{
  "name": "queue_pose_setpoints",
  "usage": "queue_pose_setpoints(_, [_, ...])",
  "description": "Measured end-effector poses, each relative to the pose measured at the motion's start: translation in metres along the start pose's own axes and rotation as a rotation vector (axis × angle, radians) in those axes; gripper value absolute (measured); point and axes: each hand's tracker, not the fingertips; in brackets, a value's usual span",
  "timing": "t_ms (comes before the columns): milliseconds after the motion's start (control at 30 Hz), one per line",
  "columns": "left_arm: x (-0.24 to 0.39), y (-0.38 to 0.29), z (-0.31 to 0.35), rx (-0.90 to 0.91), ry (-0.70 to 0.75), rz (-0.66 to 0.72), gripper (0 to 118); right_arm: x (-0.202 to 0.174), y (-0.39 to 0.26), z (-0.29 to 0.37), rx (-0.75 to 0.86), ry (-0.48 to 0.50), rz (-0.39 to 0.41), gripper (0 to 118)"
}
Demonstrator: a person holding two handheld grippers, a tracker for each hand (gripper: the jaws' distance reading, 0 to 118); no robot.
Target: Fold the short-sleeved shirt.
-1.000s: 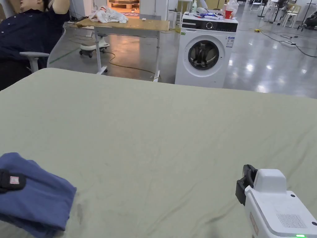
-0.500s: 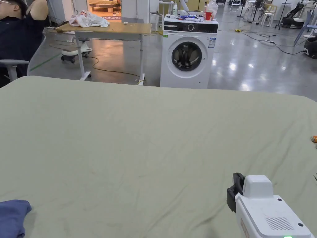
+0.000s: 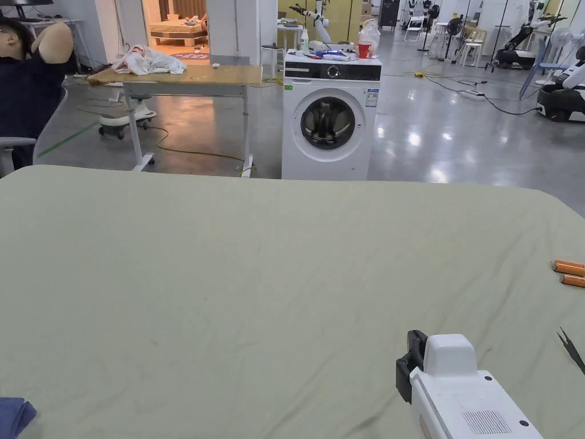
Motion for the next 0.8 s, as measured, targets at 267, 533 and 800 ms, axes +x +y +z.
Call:
queue_pose_setpoints(267, [0.114, -0.04, -0.035, 0.206, -0.098, -0.013, 72, 0.004, 0.005, 0.004, 0.029, -0.014, -0.025, 1])
queue_pose_setpoints(533, [0.209, -0.061, -0.061, 0.46, 0.034, -0.3, 39, 0.004, 0.014, 0.002, 0.07, -0.044, -0.061, 1])
queue_pose_setpoints(800, [0.242, -0.064, -0.062, 0.568, 0.117, -0.324, 0, -0.001, 0.021, 0.0, 0.107, -0.065, -0.074, 1])
